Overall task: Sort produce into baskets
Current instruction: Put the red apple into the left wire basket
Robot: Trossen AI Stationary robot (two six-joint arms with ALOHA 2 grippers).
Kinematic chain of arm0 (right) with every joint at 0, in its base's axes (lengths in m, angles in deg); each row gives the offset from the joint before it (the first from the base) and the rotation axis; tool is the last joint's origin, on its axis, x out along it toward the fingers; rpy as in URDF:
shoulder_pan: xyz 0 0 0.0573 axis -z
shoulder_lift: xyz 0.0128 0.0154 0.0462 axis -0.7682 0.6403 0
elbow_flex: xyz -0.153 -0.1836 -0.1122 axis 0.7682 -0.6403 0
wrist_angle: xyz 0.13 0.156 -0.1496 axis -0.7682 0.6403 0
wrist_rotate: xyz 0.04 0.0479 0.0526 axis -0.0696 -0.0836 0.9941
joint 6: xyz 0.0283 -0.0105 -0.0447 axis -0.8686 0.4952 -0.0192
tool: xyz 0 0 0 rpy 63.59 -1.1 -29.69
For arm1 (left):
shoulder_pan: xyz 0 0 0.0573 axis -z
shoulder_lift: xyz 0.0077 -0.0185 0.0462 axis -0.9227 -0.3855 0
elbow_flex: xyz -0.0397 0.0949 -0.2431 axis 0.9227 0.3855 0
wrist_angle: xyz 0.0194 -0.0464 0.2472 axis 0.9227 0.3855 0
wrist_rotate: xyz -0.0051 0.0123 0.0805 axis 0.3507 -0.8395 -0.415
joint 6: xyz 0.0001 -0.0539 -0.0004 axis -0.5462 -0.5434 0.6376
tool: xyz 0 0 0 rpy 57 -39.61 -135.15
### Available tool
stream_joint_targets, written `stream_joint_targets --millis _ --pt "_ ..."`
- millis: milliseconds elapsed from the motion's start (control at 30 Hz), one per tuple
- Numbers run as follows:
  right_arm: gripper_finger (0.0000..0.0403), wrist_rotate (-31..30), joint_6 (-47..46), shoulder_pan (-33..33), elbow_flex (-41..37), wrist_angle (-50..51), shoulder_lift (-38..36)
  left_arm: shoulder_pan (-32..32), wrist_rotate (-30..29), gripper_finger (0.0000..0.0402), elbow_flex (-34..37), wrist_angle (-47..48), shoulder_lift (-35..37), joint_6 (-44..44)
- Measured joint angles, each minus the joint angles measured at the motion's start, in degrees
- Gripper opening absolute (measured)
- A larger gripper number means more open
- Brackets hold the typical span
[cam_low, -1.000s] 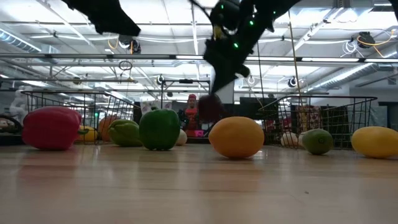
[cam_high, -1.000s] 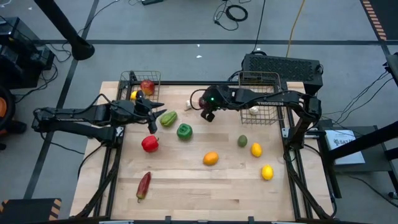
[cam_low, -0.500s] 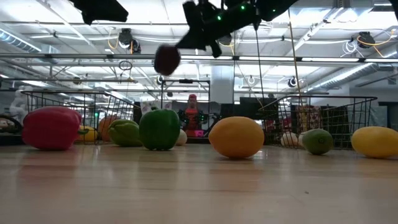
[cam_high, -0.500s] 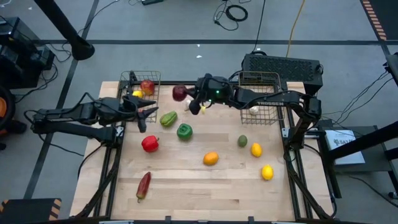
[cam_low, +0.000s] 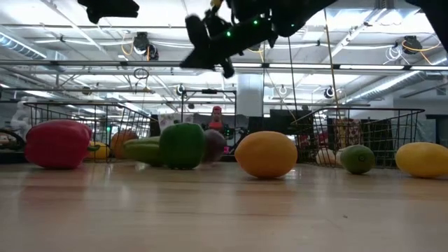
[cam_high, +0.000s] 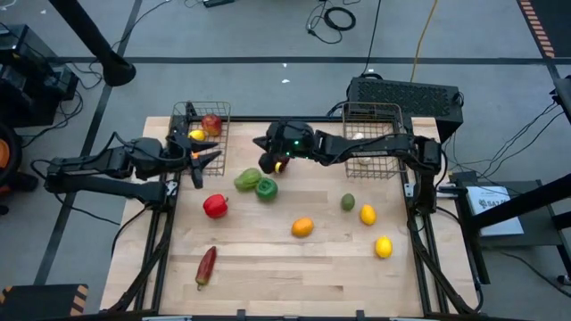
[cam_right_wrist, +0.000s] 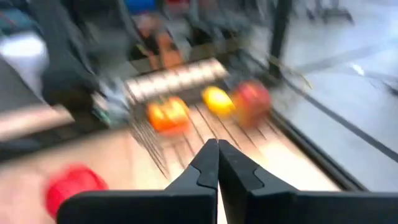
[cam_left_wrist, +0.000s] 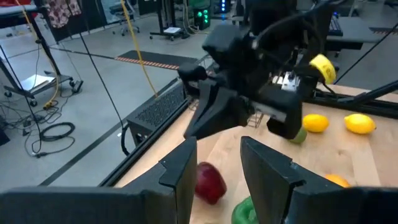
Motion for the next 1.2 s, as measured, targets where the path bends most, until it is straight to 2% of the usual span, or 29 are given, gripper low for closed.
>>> stream_joint_targets --millis 200,300,467,600,667,800,967,1200 --pt "0.0000 -8.76 0.67 0.80 0.15 18.41 -3.20 0.00 0.00 0.0132 0.01 1.76 -0.28 -0.28" --pt "0.0000 -8.63 -1.64 1.73 0.21 28.65 -5.85 0.00 0.00 0.0132 0.11 1.78 -0.91 -0.44" --pt "0.0006 -8.35 -3.31 3.37 0.12 46.40 -5.89 0.02 0.02 0.0132 0.13 2.43 -1.63 -1.95" --pt "0.0026 -4.67 -2.22 4.06 -0.12 53.79 -4.93 0.02 0.02 0.0132 0.15 2.82 -2.09 -3.43" --pt "0.0039 -4.17 -1.47 3.66 -1.45 54.83 -4.81 0.02 0.02 0.0132 0.15 3.05 -2.09 -3.45" --pt "0.0075 -4.15 4.65 2.22 -5.28 50.81 -4.92 0.02 0.02 0.0132 0.15 2.92 -2.32 -3.43" --pt "0.0118 -2.71 8.42 1.46 -10.56 40.64 -4.90 0.02 0.02 0.0132 0.15 2.87 -2.37 -3.43" --pt "0.0135 -4.58 11.77 1.57 -11.68 34.12 -4.51 -0.03 0.01 0.0132 0.17 2.38 -2.37 -2.93"
